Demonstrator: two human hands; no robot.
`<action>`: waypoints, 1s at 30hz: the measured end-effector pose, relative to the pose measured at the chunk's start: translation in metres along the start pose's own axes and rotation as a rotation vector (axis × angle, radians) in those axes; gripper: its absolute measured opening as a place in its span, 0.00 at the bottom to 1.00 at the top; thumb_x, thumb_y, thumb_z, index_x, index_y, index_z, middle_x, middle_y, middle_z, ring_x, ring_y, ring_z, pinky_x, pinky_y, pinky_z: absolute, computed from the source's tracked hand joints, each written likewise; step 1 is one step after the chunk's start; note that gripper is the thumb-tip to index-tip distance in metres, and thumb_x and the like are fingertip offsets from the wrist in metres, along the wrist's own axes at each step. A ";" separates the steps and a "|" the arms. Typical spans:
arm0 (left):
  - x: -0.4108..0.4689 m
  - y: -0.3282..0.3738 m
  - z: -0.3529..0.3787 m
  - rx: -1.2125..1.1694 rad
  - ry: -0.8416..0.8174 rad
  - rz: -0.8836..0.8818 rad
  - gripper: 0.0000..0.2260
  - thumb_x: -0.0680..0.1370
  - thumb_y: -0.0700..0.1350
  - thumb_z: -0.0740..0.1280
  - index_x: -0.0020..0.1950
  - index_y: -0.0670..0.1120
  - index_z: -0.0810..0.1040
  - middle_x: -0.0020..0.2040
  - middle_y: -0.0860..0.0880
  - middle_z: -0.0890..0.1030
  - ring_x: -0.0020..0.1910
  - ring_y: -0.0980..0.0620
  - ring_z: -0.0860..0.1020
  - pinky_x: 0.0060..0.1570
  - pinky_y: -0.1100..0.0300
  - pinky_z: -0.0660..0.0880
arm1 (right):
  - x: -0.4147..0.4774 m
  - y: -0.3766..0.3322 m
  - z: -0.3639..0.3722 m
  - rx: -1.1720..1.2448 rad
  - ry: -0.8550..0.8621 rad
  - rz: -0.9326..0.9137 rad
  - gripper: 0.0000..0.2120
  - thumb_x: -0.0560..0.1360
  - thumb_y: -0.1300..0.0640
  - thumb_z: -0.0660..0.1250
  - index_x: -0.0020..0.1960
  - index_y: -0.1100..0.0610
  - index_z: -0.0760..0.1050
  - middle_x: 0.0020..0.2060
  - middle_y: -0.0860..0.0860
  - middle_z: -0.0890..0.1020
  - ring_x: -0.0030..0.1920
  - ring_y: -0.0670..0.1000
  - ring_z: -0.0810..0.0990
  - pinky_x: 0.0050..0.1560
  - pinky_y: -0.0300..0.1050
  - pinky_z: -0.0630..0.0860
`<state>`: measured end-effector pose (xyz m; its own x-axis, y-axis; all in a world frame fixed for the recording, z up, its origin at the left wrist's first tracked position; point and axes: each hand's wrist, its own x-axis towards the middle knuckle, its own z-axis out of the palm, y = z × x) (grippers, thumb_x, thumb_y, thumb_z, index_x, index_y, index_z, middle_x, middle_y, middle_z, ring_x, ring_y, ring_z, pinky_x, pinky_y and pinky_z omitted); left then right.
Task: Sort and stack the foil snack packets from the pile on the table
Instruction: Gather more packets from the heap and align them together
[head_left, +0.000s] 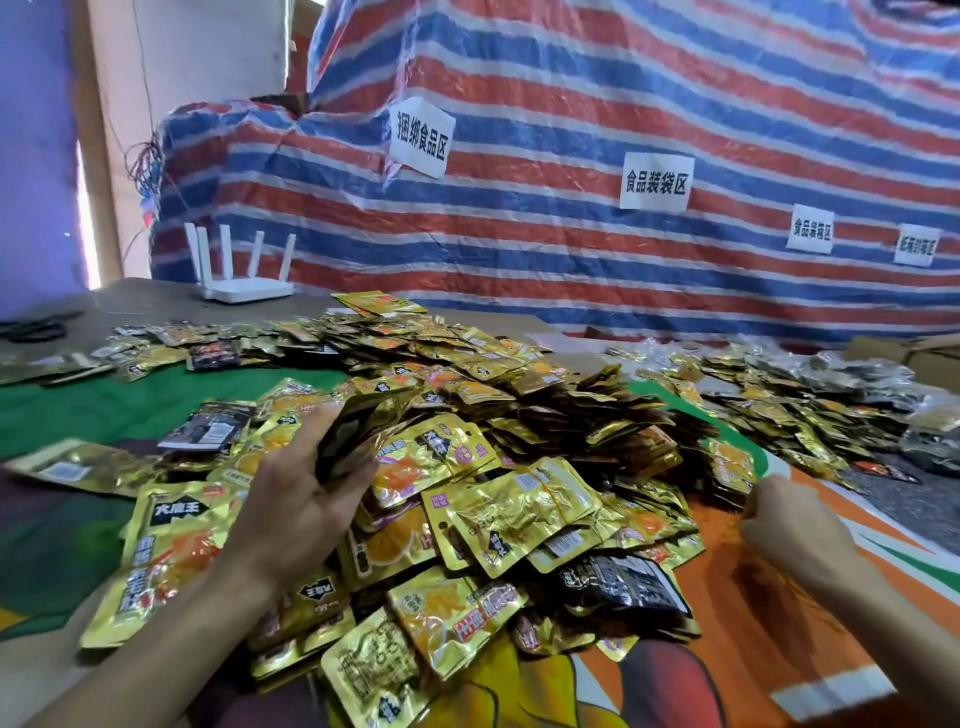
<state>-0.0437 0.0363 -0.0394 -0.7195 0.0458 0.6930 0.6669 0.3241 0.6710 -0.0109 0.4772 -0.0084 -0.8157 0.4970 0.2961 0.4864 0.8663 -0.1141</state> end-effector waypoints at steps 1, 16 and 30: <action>0.000 0.001 -0.001 -0.004 0.002 0.000 0.16 0.75 0.39 0.73 0.58 0.54 0.74 0.44 0.55 0.82 0.44 0.53 0.82 0.43 0.42 0.81 | -0.001 0.000 -0.001 0.006 0.031 -0.007 0.05 0.71 0.67 0.67 0.39 0.60 0.73 0.31 0.54 0.76 0.33 0.57 0.75 0.29 0.44 0.67; 0.004 0.003 -0.005 -0.013 0.047 -0.006 0.16 0.77 0.39 0.72 0.56 0.57 0.74 0.46 0.59 0.82 0.46 0.58 0.82 0.46 0.52 0.81 | -0.003 -0.012 -0.011 -0.025 0.007 0.007 0.10 0.70 0.65 0.69 0.50 0.57 0.80 0.40 0.57 0.82 0.40 0.59 0.80 0.37 0.48 0.79; 0.015 0.018 -0.017 -0.669 -0.063 -0.389 0.12 0.71 0.43 0.73 0.53 0.46 0.84 0.54 0.42 0.85 0.50 0.41 0.85 0.45 0.44 0.83 | -0.046 -0.145 -0.046 1.064 -0.168 -0.454 0.10 0.77 0.60 0.72 0.47 0.47 0.87 0.43 0.44 0.87 0.45 0.41 0.84 0.42 0.34 0.76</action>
<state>-0.0396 0.0266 -0.0122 -0.9221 0.1063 0.3720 0.3246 -0.3108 0.8933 -0.0293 0.3261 0.0380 -0.9172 0.0618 0.3937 -0.3034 0.5320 -0.7905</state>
